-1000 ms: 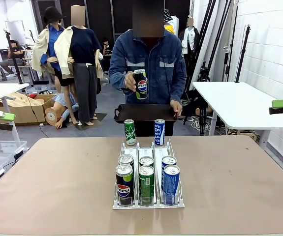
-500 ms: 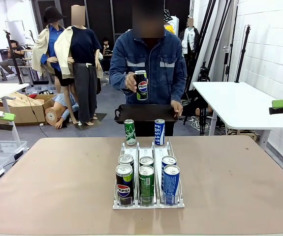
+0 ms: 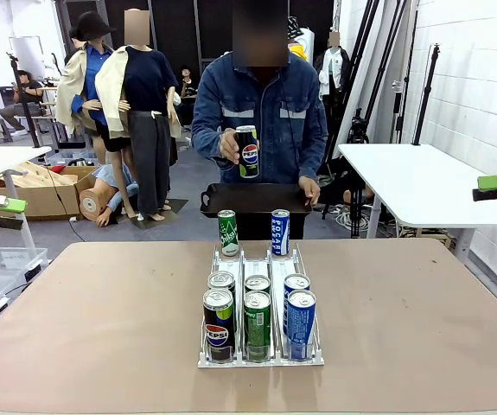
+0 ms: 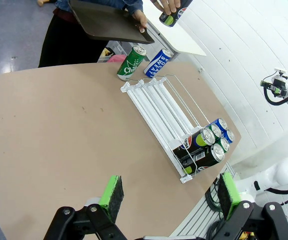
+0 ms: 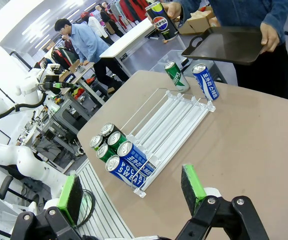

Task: Retrieve and hand over the desired beverage to the person.
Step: Pick up a can of the same type that the person held from the Automatic Can Dispenser.

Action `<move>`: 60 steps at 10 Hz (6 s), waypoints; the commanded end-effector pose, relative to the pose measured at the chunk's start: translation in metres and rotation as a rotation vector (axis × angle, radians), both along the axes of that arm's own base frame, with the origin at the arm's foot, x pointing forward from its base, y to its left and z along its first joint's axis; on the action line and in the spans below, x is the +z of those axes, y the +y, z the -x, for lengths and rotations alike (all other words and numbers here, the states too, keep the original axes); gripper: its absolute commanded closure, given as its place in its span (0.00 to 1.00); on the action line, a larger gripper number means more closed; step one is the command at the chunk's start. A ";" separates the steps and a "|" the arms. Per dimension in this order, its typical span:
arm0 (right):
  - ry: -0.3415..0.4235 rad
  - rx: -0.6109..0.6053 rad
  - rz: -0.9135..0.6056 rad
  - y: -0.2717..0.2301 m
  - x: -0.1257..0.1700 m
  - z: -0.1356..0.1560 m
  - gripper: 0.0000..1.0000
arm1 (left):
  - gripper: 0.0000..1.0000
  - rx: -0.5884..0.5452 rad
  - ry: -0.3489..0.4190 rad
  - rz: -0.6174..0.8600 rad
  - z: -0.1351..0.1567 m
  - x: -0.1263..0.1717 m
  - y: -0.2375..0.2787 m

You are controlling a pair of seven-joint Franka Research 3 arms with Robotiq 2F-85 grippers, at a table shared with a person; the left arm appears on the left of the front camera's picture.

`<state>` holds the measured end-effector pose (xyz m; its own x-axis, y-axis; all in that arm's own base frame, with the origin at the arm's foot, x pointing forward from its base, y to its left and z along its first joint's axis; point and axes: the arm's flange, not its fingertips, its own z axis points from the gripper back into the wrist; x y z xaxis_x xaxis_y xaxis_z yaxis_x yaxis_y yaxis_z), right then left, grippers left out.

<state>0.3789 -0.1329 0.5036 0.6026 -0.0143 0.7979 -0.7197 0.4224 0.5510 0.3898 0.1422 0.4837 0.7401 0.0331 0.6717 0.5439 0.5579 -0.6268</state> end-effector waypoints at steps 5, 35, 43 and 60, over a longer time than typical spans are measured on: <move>-0.003 0.004 -0.005 0.001 0.000 0.000 0.00 | 0.00 -0.002 -0.003 0.007 0.001 0.000 0.002; -0.003 0.004 -0.005 0.001 0.000 0.000 0.00 | 0.00 -0.124 0.131 -0.142 0.010 0.024 -0.099; -0.003 0.004 -0.005 0.001 0.000 0.000 0.00 | 0.00 -0.190 0.193 -0.600 0.035 0.043 -0.299; -0.003 0.004 -0.005 0.001 0.000 0.000 0.00 | 0.00 -0.138 0.138 -1.055 0.038 -0.023 -0.485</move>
